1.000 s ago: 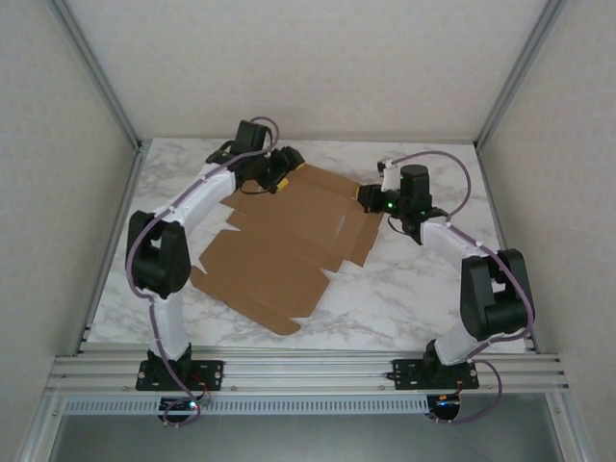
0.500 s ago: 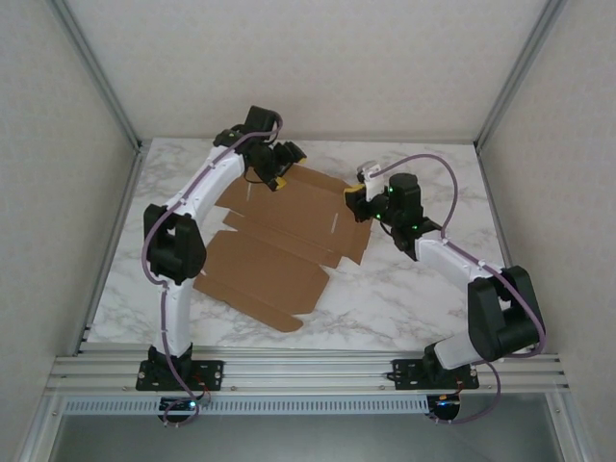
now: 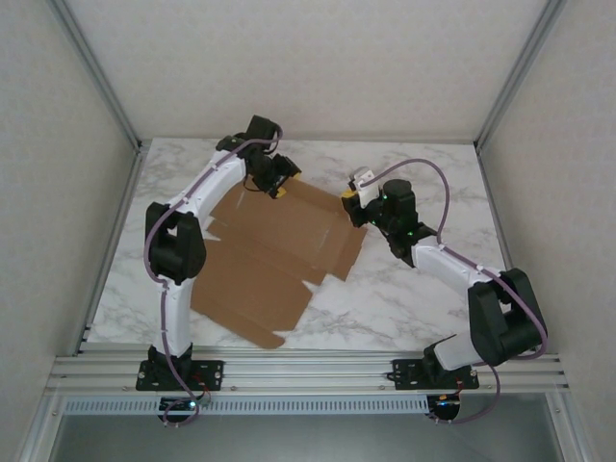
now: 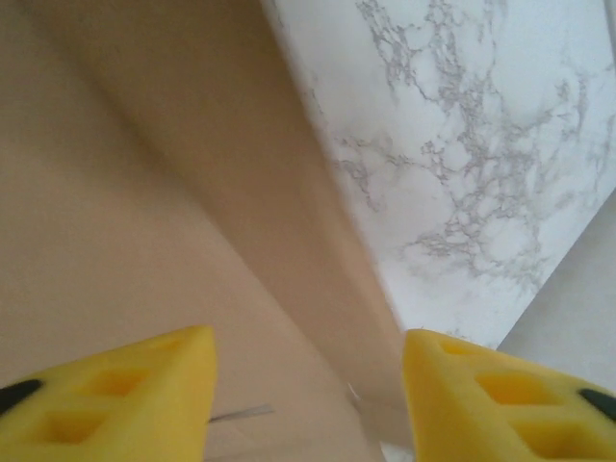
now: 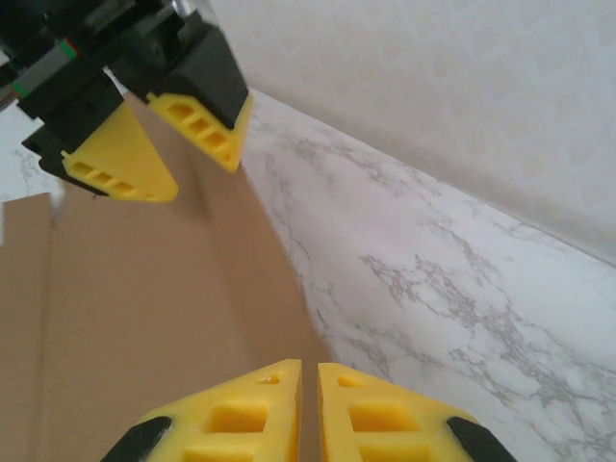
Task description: Fold the paper box
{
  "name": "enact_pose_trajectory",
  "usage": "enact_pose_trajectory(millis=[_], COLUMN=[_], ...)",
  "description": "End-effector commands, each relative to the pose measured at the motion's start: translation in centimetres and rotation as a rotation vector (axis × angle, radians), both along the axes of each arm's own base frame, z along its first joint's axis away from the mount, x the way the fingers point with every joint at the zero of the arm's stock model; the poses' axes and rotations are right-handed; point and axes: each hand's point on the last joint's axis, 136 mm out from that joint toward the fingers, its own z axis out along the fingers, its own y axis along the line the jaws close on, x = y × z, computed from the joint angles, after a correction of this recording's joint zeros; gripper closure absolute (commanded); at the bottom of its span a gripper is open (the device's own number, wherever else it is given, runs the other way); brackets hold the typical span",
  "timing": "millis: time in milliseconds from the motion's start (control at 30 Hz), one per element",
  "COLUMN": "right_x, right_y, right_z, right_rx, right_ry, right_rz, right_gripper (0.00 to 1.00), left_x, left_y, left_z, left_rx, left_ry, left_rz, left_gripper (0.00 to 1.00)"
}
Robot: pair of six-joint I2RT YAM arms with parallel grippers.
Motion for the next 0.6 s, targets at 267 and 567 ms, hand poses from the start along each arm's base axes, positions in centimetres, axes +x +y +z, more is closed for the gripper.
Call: enact_pose_trajectory(millis=[267,567], right_x=[1.3,3.9], right_y=[-0.6,-0.6], right_z=[-0.7,-10.9], right_rx=[-0.039,0.017], right_ry=[0.114,0.785], right_rz=[-0.098,-0.186], right_gripper=[0.77,0.60], left_x=[0.4,-6.8], left_y=[1.5,4.0], left_z=[1.6,-6.5], left_rx=[0.009,0.076], left_ry=[-0.047,0.025], left_rz=[0.020,-0.028], left_gripper=[0.68,0.70])
